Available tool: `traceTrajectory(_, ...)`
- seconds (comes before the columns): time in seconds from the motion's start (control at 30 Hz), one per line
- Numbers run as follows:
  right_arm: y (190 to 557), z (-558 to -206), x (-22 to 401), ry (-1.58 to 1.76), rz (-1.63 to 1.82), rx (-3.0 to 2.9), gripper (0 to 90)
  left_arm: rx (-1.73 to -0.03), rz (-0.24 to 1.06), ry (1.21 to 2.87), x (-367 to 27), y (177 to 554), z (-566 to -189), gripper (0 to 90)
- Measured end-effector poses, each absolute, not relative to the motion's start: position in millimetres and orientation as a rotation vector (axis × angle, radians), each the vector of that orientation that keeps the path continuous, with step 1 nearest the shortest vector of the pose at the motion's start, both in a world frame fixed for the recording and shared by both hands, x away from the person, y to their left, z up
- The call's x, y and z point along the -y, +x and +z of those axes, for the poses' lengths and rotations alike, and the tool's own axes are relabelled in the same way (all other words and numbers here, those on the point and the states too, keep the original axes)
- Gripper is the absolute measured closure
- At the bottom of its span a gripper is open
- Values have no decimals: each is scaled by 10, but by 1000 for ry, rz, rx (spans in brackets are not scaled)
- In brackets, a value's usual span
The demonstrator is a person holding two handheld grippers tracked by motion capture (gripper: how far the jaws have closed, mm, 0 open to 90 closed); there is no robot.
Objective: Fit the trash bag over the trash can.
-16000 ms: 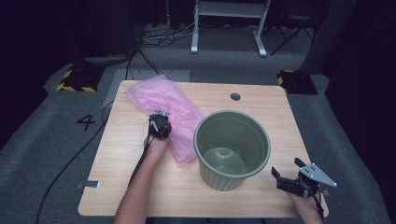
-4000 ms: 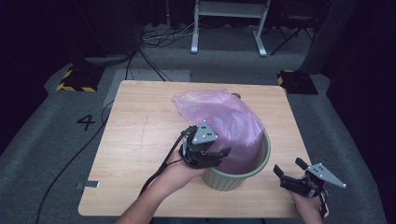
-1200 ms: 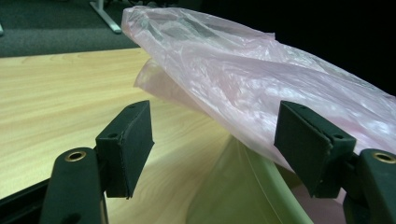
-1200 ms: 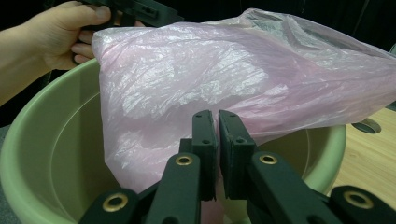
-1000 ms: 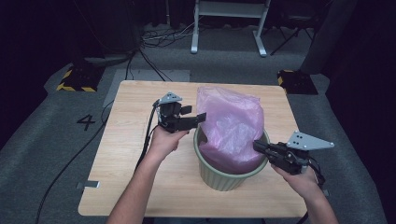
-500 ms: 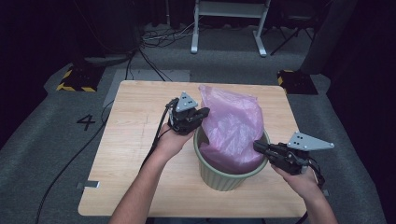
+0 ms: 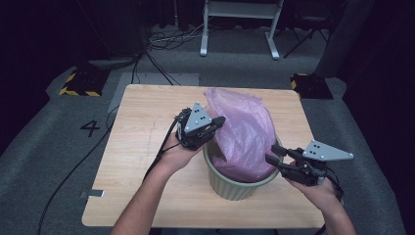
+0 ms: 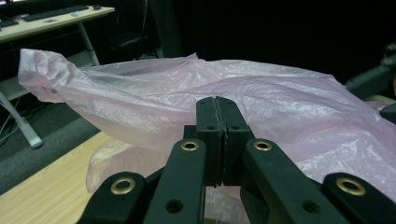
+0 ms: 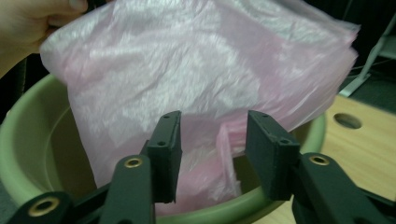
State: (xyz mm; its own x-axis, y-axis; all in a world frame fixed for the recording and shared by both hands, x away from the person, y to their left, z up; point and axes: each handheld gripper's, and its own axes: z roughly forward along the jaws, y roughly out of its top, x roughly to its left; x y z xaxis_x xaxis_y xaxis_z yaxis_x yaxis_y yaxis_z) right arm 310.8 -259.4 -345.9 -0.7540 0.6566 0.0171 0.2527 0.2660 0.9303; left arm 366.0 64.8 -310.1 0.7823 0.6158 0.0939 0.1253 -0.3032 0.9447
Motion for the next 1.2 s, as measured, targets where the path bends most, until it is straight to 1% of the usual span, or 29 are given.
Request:
traceTrajectory(0.13,3058,-3346,2640,822,1511,-2108,522,-558,544,1849,-618,3643,-3071,882)
traceTrajectory(0.27,3042,-3286,2594,792,1523,-2121,539,-533,535,1861,-554,3592,-3067,880)
traceTrajectory(0.5,3131,-3340,2269,760,1451,-2263,551,-497,518,1895,-439,3515,-3073,877)
traceTrajectory(0.6,3174,-3328,2207,775,1420,-2285,604,-491,511,1901,-428,3492,-3064,875)
traceTrajectory(0.63,3179,-3321,2184,749,1405,-2304,609,-490,508,1902,-427,3482,-3061,872)
traceTrajectory(0.8,3210,-3242,2039,716,1275,-2404,603,-479,489,1903,-415,3430,-3058,868)
traceTrajectory(1.03,3225,-3253,1950,708,1221,-2474,623,-382,485,1909,-354,3264,-3030,859)
traceTrajectory(1.1,3233,-3251,1932,706,1212,-2483,608,-355,474,1900,-327,3233,-3013,857)
traceTrajectory(1.13,3242,-3250,1923,710,1214,-2485,586,-350,468,1901,-314,3223,-3008,856)
traceTrajectory(1.2,3251,-3246,1930,717,1245,-2481,570,-347,479,1921,-274,3203,-3003,855)
